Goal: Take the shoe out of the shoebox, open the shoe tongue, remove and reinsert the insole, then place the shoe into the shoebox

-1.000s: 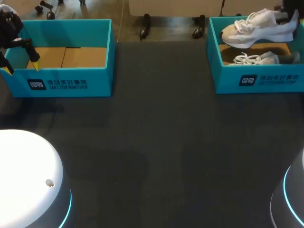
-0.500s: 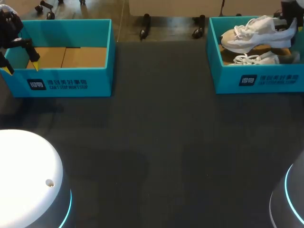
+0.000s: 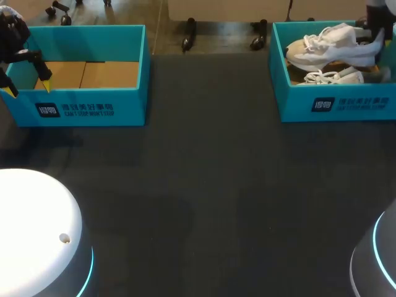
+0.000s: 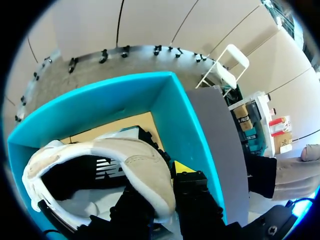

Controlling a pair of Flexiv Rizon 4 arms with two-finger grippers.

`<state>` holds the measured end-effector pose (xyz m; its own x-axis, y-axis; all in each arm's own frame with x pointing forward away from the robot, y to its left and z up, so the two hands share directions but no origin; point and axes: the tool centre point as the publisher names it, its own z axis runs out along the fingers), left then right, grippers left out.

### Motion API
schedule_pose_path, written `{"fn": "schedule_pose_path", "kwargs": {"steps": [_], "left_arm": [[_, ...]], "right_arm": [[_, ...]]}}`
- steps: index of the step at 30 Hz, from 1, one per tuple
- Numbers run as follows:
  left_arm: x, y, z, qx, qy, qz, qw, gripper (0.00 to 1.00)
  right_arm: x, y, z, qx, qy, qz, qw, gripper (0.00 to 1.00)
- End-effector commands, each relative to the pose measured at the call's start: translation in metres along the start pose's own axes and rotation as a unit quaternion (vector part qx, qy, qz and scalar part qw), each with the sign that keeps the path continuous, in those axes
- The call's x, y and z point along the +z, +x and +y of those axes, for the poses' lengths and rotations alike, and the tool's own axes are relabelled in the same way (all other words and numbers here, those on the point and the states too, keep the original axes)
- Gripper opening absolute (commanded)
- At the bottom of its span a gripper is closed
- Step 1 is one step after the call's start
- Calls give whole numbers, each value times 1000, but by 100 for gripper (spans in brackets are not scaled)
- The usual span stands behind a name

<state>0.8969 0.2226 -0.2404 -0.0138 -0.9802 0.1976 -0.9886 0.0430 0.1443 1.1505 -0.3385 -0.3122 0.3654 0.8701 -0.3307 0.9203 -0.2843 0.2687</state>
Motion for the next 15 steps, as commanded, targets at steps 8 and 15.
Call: {"fn": "schedule_pose_path", "kwargs": {"steps": [8, 15], "left_arm": [[-1, 0, 0, 0, -1, -1, 1000, 100], [-1, 0, 0, 0, -1, -1, 1000, 100]], "right_arm": [[12, -5, 5, -2, 11, -4, 1000, 0], [13, -9, 1, -8, 10, 2, 1000, 0]]}}
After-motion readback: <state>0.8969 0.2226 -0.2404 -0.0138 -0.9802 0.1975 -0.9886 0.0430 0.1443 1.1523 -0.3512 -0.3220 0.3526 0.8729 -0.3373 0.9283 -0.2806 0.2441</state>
